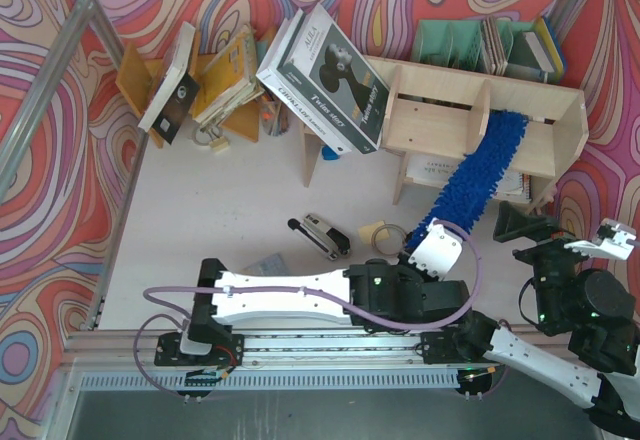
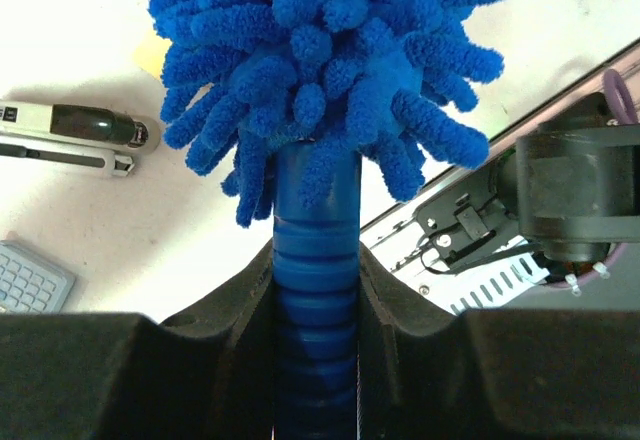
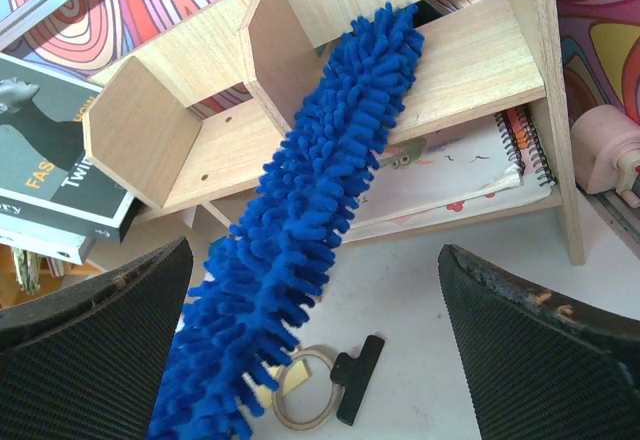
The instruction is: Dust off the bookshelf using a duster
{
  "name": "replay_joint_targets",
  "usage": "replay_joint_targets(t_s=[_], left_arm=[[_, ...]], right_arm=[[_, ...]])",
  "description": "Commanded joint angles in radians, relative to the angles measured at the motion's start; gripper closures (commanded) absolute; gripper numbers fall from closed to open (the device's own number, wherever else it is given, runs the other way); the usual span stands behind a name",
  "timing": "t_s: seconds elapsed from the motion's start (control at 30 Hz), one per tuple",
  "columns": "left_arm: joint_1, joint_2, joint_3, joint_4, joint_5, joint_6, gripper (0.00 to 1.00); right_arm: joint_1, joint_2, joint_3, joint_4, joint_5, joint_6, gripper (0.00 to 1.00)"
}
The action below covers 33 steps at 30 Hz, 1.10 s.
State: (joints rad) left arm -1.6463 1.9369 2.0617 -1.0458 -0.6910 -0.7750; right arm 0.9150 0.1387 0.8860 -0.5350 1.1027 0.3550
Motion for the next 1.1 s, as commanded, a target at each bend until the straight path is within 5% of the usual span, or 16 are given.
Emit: replay_joint_targets(t_s=[0.0,0.43,0.73,1.07], left_arm=[[0.021,0.061,0.084,-0.072,0.029,-0.026,1.00],[-0.020,0.030,0.159,-0.150,-0.178,-0.052,1.00],[-0.015,0.078,0.168,-0.229,-0.104,-0.098,1.00],[-0.015,0.209,0.329,-0.107,0.074,0.156,1.00]], right_arm=[[-0.001,-0.008,-0.004,0.018,0.010,-0.015,0.01],[-0.002,-0.005,-0.004,0.017,0.009,-0.016,0.01],[-0.001,-0.006,-0.004,0.018,0.011,-0.016,0.01],[-0.001,-0.005,-0.005,0.016,0.016,-0.016,0.01]])
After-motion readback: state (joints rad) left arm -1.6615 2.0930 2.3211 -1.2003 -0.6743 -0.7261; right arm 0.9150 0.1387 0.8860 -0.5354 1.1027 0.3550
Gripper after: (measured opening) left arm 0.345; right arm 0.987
